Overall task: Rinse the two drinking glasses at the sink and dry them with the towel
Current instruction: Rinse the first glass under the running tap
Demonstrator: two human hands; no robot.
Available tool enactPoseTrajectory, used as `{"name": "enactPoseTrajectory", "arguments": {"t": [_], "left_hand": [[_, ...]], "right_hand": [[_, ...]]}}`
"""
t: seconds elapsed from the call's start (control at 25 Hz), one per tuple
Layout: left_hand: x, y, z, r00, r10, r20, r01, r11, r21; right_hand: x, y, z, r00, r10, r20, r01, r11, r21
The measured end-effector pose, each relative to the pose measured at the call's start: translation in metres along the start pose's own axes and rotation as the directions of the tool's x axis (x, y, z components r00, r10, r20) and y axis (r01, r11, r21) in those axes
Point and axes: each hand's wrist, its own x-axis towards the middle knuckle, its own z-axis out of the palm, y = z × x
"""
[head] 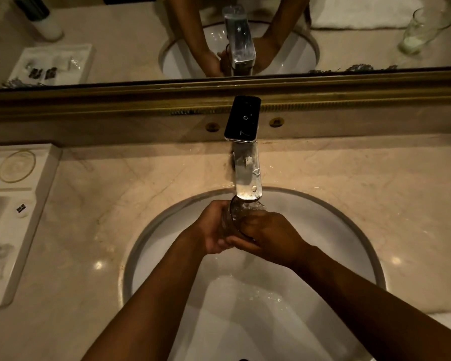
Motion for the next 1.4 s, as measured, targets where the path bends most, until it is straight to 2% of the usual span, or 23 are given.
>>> {"name": "enactPoseTrajectory", "arguments": {"t": [0.08,0.2,0.28,0.36,0.4,0.44,0.52,0.56,0.64,0.72,0.8,0.88,0.96,1.04,1.12,1.2,1.28,1.4], "left_hand": [[-0.004,0.001,0.005,0.999,-0.001,-0.040,0.000,1.000,-0.030],[-0.002,-0.005,0.007,0.985,0.155,-0.071,-0.162,0.980,-0.112],[0.003,-0.017,0.010,0.944,0.293,-0.148,-0.317,0.933,-0.170],[0.008,-0.029,0.016,0.867,0.438,-0.239,-0.483,0.856,-0.184],[0.009,-0.032,0.018,0.829,0.487,-0.276,-0.539,0.826,-0.164],[0.010,-0.034,0.019,0.803,0.508,-0.311,-0.568,0.810,-0.144],[0.006,-0.028,0.019,0.801,0.470,-0.371,-0.544,0.830,-0.122],[0.003,-0.022,0.016,0.828,0.423,-0.369,-0.493,0.862,-0.119],[-0.001,-0.012,0.008,0.917,0.287,-0.277,-0.334,0.932,-0.138],[-0.005,-0.003,-0.001,0.985,0.127,-0.113,-0.142,0.981,-0.131],[-0.005,0.001,-0.011,1.000,-0.013,-0.010,0.013,0.999,-0.036],[-0.009,0.004,-0.017,0.996,-0.091,0.000,0.090,0.990,0.110],[-0.012,0.004,-0.010,0.996,-0.083,-0.021,0.085,0.985,0.151],[-0.012,0.002,-0.003,0.997,0.008,-0.081,-0.003,0.998,0.067],[-0.008,-0.004,0.001,0.978,0.162,-0.133,-0.163,0.987,-0.002],[-0.003,-0.015,0.003,0.932,0.290,-0.217,-0.305,0.951,-0.039],[0.000,-0.026,0.010,0.878,0.386,-0.285,-0.414,0.909,-0.043],[-0.002,-0.036,0.021,0.829,0.452,-0.329,-0.507,0.856,-0.101]], "right_hand": [[0.004,-0.004,0.001,0.993,0.115,-0.018,-0.114,0.993,0.043],[0.016,-0.022,0.003,0.925,0.368,-0.096,-0.353,0.925,0.142],[0.023,-0.035,0.008,0.828,0.549,-0.118,-0.518,0.827,0.219],[0.029,-0.043,0.015,0.692,0.718,-0.068,-0.658,0.667,0.349],[0.032,-0.045,0.018,0.637,0.770,-0.036,-0.695,0.593,0.406],[0.033,-0.048,0.020,0.615,0.789,-0.012,-0.710,0.559,0.428],[0.031,-0.051,0.023,0.681,0.732,-0.012,-0.682,0.639,0.356],[0.028,-0.051,0.023,0.734,0.679,-0.014,-0.646,0.704,0.296],[0.023,-0.045,0.018,0.844,0.536,-0.007,-0.523,0.827,0.208],[0.016,-0.035,0.010,0.952,0.306,-0.025,-0.300,0.944,0.136],[0.008,-0.022,0.007,0.997,0.059,-0.056,-0.059,0.998,0.016],[0.003,-0.014,0.006,0.997,-0.050,-0.050,0.050,0.999,-0.007],[0.003,-0.016,0.008,0.997,0.015,-0.074,-0.013,0.999,0.030],[0.009,-0.024,0.009,0.973,0.187,-0.134,-0.173,0.979,0.104],[0.015,-0.037,0.011,0.897,0.416,-0.151,-0.374,0.895,0.242],[0.019,-0.045,0.015,0.814,0.568,-0.125,-0.504,0.796,0.334],[0.026,-0.048,0.016,0.751,0.656,-0.079,-0.599,0.726,0.337],[0.035,-0.045,0.017,0.688,0.723,-0.069,-0.680,0.674,0.288]]}}
